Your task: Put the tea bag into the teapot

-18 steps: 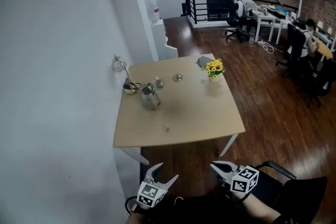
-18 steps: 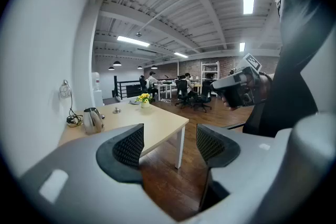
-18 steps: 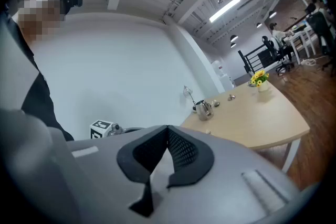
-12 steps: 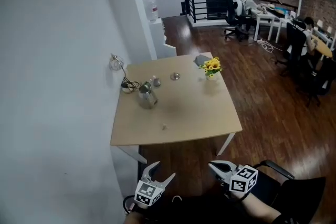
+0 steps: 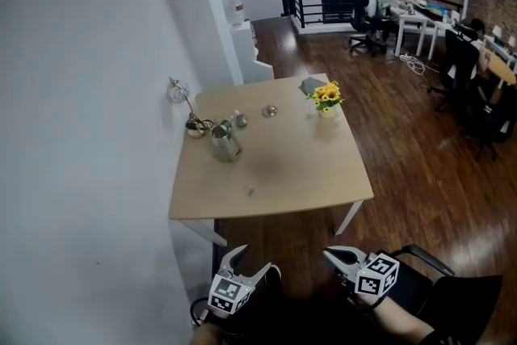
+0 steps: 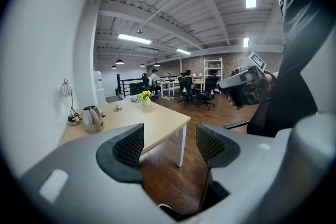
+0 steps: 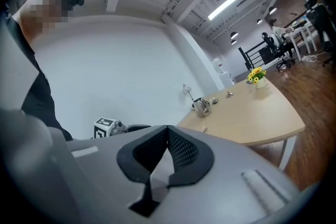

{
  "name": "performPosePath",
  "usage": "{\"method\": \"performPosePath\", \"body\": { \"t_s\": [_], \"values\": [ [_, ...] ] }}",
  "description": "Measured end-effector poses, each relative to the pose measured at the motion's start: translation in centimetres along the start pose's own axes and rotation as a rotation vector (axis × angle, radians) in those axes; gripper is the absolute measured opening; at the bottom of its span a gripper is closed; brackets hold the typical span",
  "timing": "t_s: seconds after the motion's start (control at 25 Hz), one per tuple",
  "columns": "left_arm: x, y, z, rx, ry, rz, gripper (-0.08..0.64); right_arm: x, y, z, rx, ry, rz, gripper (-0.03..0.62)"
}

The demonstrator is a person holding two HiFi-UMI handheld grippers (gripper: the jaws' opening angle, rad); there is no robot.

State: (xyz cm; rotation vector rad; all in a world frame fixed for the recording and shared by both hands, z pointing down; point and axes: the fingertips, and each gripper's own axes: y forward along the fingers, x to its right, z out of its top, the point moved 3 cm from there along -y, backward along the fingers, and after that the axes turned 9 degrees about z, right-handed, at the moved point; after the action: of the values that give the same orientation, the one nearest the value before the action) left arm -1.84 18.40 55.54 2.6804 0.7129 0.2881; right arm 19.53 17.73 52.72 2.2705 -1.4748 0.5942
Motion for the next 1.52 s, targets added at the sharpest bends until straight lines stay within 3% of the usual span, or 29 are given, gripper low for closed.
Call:
{"method": "performPosePath", "body": {
  "t_s": [0.24, 0.48, 1.04, 1.52],
  "values": [
    [-2.0, 2.3, 0.1, 0.0, 0.004, -0.008, 0.308, 1.9, 1.8, 0.9, -0.005, 0.001, -0.002, 0.008],
    [-6.6, 6.4, 0.4, 0.007, 0.001, -0.026, 0.308, 5.0, 5.9, 3.4, -0.008, -0.016, -0.009, 0.008],
    [-22.2, 18.2, 0.6, -0.055, -0.001, -0.154, 0.308, 16.2, 21.8, 12.1, 0.016, 0.016, -0.065, 0.008],
    [-28.4, 23.5, -0.2, -0.086, -0.003, -0.169, 0.308, 20.2, 27.8, 15.6, 0.006, -0.053, -0.096, 0.008]
  ]
}}
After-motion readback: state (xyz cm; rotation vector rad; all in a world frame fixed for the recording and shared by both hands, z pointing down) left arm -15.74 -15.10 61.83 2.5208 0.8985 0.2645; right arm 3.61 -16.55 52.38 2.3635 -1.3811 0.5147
